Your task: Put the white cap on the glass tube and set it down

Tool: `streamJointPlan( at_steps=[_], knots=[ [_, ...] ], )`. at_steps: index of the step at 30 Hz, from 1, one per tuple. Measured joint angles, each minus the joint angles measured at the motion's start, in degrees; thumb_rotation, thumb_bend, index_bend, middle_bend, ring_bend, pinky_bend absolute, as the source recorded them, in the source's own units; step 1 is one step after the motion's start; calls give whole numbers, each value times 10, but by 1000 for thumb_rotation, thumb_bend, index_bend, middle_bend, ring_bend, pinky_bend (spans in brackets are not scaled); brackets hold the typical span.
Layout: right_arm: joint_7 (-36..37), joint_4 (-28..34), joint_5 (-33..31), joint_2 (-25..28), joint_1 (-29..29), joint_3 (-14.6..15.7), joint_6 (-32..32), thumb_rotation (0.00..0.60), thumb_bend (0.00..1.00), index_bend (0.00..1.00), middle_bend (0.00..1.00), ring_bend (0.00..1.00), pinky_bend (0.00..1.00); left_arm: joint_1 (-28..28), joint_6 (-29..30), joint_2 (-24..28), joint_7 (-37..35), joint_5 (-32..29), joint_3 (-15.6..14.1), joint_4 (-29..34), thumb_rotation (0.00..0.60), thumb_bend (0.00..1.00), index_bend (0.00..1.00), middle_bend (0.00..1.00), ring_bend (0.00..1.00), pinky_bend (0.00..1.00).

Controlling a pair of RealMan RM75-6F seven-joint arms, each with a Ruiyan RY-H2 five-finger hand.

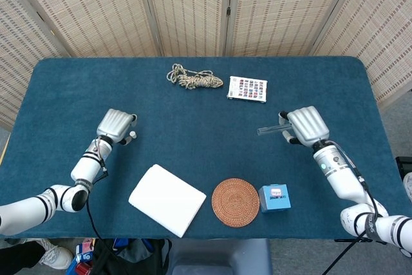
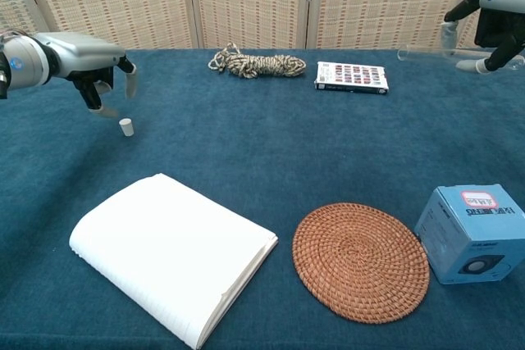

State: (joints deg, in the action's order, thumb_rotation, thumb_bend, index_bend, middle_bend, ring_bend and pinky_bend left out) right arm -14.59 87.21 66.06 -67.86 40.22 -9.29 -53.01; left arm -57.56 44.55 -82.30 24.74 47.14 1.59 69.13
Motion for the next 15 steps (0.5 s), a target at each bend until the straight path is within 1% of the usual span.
streamJointPlan(
  at_steps=[1, 2, 4, 5, 11, 13, 14, 15],
  knots=[
    [0, -1, 0, -1, 0, 0, 1, 600, 447, 958, 1000, 1000, 1000, 0, -1, -2, 3, -2, 1, -3, 595, 250, 416, 911, 930, 998],
    [1, -2, 0, -1, 1, 0, 2, 600, 447, 957, 1000, 1000, 1000, 1, -3, -4, 5, -4, 2, -6, 576, 250, 417, 912, 930, 998],
    [1, -4, 1, -3, 2, 0, 4, 600, 448, 957, 1000, 1000, 1000, 2, -8, -9, 9, -10, 4, -13, 518, 250, 413, 913, 928, 998],
    [1, -5, 1, -4, 2, 0, 4, 600, 447, 958, 1000, 1000, 1000, 2, -11, -11, 10, -12, 5, -16, 508, 250, 411, 913, 928, 998],
    [2, -9, 0, -5, 2, 0, 6, 600, 448, 958, 1000, 1000, 1000, 2, -22, -25, 25, -21, 11, -38, 512, 249, 406, 905, 910, 998],
    [2, -9, -2, -5, 2, 0, 7, 600, 448, 958, 1000, 1000, 1000, 2, -20, -31, 32, -22, 13, -45, 507, 250, 404, 862, 857, 993],
    [2, -10, -2, -5, 2, 0, 8, 600, 448, 958, 1000, 1000, 1000, 2, -19, -33, 35, -23, 14, -47, 504, 250, 402, 820, 799, 981],
    [1, -10, -3, -4, 2, 0, 9, 600, 448, 958, 1000, 1000, 1000, 2, -15, -34, 39, -24, 16, -47, 498, 250, 399, 745, 700, 948]
  ],
)
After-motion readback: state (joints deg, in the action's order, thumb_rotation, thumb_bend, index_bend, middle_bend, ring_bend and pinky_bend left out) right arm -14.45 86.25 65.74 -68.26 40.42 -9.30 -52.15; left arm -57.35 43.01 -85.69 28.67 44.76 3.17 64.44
